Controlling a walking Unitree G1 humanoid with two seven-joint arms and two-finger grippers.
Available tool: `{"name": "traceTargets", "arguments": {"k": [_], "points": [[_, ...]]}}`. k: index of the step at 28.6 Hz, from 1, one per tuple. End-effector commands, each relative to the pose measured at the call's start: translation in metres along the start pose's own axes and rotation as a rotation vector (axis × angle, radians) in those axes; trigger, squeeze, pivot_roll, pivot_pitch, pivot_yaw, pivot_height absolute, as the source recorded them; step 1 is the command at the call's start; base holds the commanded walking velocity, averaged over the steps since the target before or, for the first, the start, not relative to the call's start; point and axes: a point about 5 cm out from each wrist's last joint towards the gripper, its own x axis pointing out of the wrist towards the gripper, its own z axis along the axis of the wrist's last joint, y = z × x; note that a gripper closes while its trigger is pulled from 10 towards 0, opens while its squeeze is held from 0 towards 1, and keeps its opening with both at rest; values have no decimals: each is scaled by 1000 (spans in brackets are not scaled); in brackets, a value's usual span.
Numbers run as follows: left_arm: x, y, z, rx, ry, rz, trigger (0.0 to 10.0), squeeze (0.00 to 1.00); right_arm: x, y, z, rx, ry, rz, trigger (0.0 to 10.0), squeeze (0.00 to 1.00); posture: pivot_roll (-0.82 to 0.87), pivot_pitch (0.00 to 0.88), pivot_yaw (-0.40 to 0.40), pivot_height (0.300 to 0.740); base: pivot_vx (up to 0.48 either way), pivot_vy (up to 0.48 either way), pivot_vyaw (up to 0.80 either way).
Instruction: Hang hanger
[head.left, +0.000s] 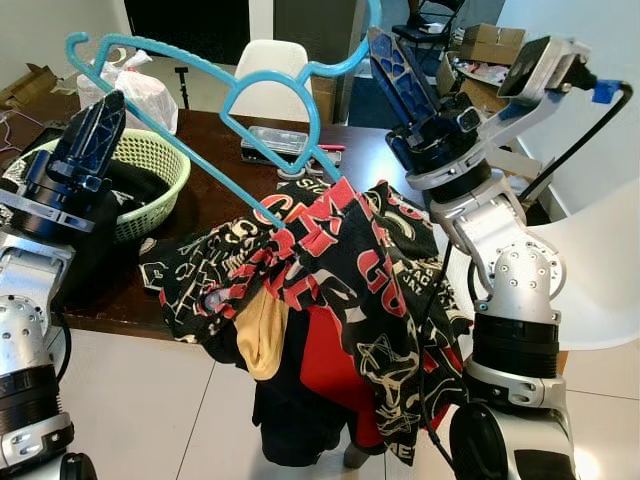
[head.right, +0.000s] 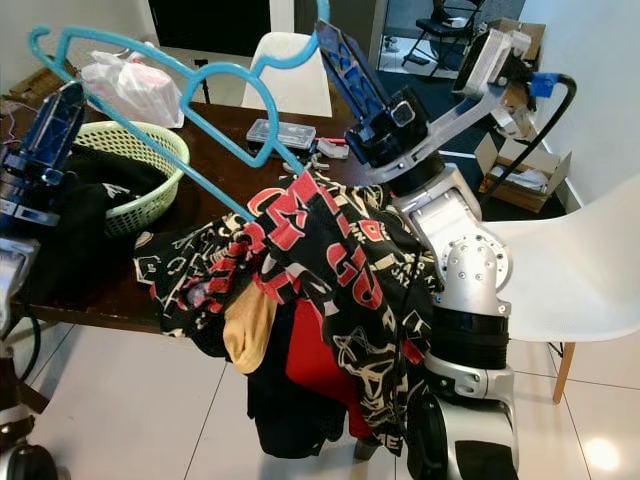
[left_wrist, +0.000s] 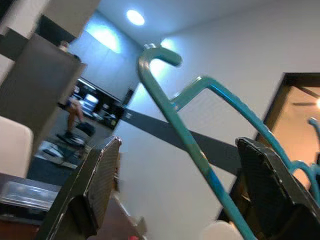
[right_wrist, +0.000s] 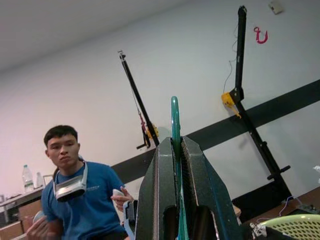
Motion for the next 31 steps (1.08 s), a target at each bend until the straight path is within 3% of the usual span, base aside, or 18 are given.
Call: {"name": "traceTargets", "arguments": {"k": [1,4,5,13,20,21,22,23,31], "points": [[4,-2,-2,-21,21,-34,10000,0,0,6,1,-2,1,35,0,0,51,76,-60,740,0,0,0],[7,-4,-8,-51,47,-65,9804,0,-1,8,1,2,4,41,0,0,51,76,-60,740,0,0,0],[8,-7,-12,-63,64,-84,0,0,-1,8,1,3,6,43,0,0,47,77,-59,740,0,0,0],[10,-17,-19,-100,84,-142,0,0,-1,9,1,2,10,43,0,0,44,78,-61,740,0,0,0],[8,-23,-12,-130,58,-200,0,0,-2,6,-2,-7,24,25,0,0,48,76,-61,740,0,0,0],[8,-25,-8,-135,49,-221,0,0,-2,3,-3,-25,31,3,4235,0,48,76,-61,740,0,0,0],[8,-26,-6,-138,45,-233,0,0,-2,1,-4,-38,36,-12,4235,0,48,76,-61,740,0,0,0],[8,-28,-4,-139,46,-251,0,0,-2,-1,-5,-62,39,-38,10000,0,51,73,-60,740,0,0,0],[7,-32,-1,-143,48,-293,0,0,-2,-7,-5,-89,26,-78,10000,24,52,68,-62,740,0,0,0]]}}
